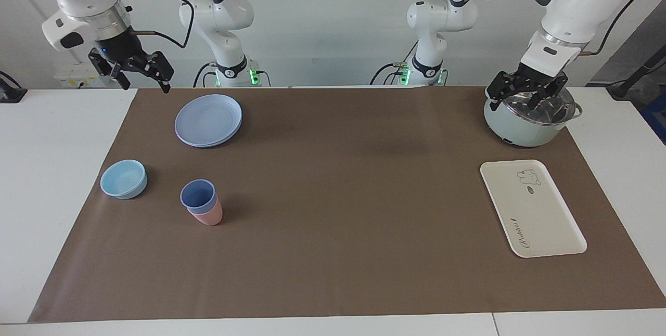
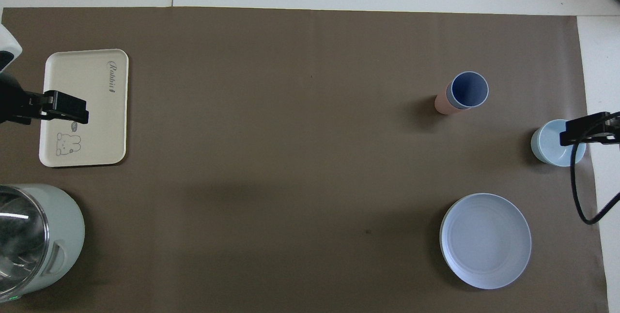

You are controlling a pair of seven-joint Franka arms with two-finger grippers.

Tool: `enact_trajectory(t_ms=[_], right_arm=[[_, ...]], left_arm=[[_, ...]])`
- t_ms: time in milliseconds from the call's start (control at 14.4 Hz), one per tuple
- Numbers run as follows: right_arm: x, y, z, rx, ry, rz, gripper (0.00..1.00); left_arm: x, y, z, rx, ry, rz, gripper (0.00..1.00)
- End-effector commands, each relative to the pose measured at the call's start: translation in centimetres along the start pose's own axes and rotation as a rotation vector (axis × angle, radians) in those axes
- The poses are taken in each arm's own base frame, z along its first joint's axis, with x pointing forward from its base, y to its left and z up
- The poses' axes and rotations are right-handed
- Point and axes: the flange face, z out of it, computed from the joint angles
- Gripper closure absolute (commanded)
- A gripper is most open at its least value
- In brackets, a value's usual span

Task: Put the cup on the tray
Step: 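Raise the right gripper and start moving it toward the nested cups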

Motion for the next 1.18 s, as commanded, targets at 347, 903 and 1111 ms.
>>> enact_trajectory(t_ms=[347,903,1111], right_arm=[[-0.3,0.1,1.9,0.024,0.05,-0.066,0.0],[2.8,5.7,10.6,0.071,0.286,-0.659,0.0],[3.9,8.2,15.3,0.208,0.342,-0.792,0.0]], left_arm=[[-1.0,-0.1,-0.3,-0.014,-0.007,-0.005,0.0],[-1.0,-0.1,-0.3,-0.014,-0.007,-0.005,0.0],[-1.0,-0.1,-0.3,-0.014,-0.007,-0.005,0.0]])
